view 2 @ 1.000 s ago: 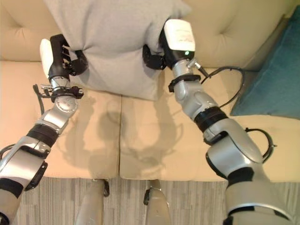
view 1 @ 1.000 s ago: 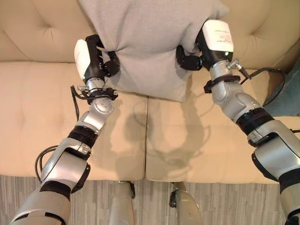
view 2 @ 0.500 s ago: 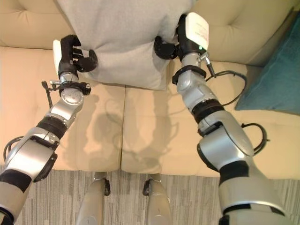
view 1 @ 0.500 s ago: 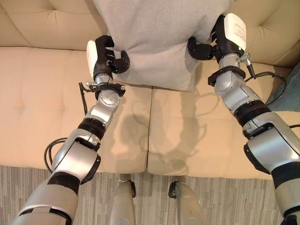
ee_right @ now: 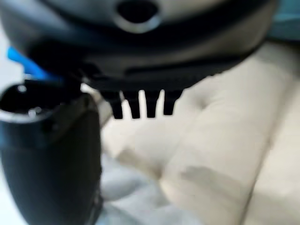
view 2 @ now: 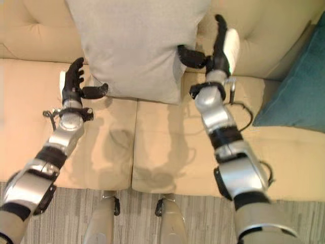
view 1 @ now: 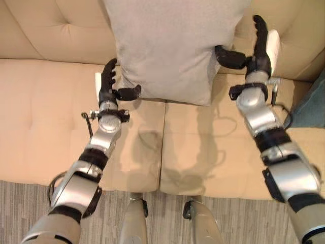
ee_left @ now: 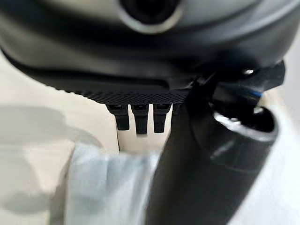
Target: Pick up all the scattered cushions and arrange them neatly on the sofa.
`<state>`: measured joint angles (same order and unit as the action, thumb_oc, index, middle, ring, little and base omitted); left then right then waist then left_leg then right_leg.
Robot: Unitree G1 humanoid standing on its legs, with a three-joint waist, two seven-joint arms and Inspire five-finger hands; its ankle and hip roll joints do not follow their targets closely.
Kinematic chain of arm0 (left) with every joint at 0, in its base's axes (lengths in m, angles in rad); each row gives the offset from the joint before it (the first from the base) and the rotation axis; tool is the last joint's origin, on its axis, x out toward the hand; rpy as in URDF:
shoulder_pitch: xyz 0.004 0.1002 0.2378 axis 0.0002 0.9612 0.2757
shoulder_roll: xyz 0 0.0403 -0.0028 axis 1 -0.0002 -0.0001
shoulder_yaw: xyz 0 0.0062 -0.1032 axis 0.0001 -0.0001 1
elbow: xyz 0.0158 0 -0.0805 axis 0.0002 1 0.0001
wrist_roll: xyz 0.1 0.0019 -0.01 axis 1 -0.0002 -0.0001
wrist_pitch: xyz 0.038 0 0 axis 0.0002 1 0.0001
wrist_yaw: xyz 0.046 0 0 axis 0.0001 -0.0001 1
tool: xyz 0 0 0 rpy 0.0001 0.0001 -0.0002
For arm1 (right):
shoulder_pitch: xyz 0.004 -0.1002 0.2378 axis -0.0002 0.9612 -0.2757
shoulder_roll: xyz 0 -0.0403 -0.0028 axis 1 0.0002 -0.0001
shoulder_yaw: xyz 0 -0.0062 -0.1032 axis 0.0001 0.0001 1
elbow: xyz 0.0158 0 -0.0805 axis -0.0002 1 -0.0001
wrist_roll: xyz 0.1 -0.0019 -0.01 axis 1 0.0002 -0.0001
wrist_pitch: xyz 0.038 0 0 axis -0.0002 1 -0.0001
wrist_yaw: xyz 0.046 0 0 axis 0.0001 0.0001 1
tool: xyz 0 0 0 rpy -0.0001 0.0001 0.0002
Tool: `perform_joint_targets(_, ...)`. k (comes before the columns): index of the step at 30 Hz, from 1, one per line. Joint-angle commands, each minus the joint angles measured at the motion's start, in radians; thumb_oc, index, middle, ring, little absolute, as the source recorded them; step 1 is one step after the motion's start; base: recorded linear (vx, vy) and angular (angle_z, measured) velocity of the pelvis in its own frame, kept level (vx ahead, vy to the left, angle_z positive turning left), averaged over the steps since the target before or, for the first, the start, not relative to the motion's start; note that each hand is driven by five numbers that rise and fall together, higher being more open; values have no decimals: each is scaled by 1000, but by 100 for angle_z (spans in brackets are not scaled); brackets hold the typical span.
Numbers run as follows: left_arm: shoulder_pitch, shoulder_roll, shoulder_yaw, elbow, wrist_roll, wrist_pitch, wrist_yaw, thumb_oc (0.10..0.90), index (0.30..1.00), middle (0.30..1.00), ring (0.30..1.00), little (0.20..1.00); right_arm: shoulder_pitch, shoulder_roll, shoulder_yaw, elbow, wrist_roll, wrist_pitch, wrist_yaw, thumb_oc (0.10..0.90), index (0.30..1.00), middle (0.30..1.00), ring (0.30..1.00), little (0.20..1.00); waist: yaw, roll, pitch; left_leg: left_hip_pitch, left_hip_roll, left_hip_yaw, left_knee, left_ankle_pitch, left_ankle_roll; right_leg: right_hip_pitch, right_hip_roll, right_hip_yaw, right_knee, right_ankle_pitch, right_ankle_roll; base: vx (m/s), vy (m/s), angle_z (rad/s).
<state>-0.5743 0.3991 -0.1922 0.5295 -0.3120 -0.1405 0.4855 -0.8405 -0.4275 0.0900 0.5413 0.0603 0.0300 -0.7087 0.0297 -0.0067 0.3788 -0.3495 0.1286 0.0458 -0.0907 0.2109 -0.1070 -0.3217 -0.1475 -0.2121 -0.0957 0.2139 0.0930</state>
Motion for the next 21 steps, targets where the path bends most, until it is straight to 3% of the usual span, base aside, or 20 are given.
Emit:
perform_joint_targets(1, 237, -32, 88, -104, 105, -35, 46, 800, 900, 900, 900, 900, 218, -9, -120, -168, -51, -131, -30, 800, 900, 900, 900, 900, -10, -8, -170, 15, -2, -30, 3, -123, -22, 107, -36, 2, 16, -184, 65, 38, -3, 1)
perform_joint_targets(2, 249, -32, 86, -114, 108, -30, 47, 800, 900, 900, 900, 900, 232, -5, -123, -180, -54, -127, -29, 800, 900, 900, 900, 900, -11, -10, -177, 12, -4, -32, 3, -118, -21, 106, -37, 1, 14, -179, 65, 153, -16, 4)
perform_joint_targets(3, 391, -46, 130, -223, 148, -29, 23, 800, 900, 900, 900, 900, 395, 20, -193, -248, -73, -146, 7, 800, 900, 900, 900, 900, -16, -12, -194, 38, -3, -31, 3, -131, -16, 136, -41, -5, 14, -188, 67, 160, -6, 4)
perform_joint_targets(7, 556, -36, 220, -312, 206, -25, 0, 800, 900, 900, 900, 900, 624, 56, -331, -294, -76, -182, 37, 800, 900, 900, 900, 900, -25, -7, -228, 93, -12, -35, 3, -158, -6, 191, -48, -16, 25, -214, 74, 120, 15, 6)
perform_joint_targets(13, 652, -49, 261, -225, 195, -1, -17, 800, 900, 900, 900, 900, 717, 92, -374, -238, 21, -197, 73, 800, 900, 900, 900, 900, -27, 4, -265, 170, -30, -33, 3, -178, 14, 249, -63, -15, 51, -228, 80, 70, 48, 2)
perform_joint_targets(17, 703, -65, 283, -206, 142, -11, -54, 800, 900, 900, 900, 900, 803, 84, -381, -260, 29, -173, 149, 800, 900, 900, 900, 900, -33, 2, -276, 211, -35, -27, 4, -192, 22, 280, -72, -14, 62, -235, 85, 44, 46, -1)
perform_joint_targets(18, 730, -111, 291, -175, 14, -18, -75, 800, 900, 900, 900, 900, 858, 104, -398, -276, 29, -164, 182, 800, 900, 900, 900, 900, -42, -4, -282, 233, -41, -23, 11, -207, 32, 297, -82, -12, 71, -239, 88, 41, 59, 0)
perform_joint_targets(21, 747, -173, 265, -95, -83, 5, -92, 800, 900, 900, 900, 900, 878, 143, -409, -217, 66, -156, 181, 800, 900, 900, 900, 900, -57, -11, -281, 256, -54, -10, 40, -236, 55, 305, -90, 8, 84, -231, 92, 4, 115, -3)
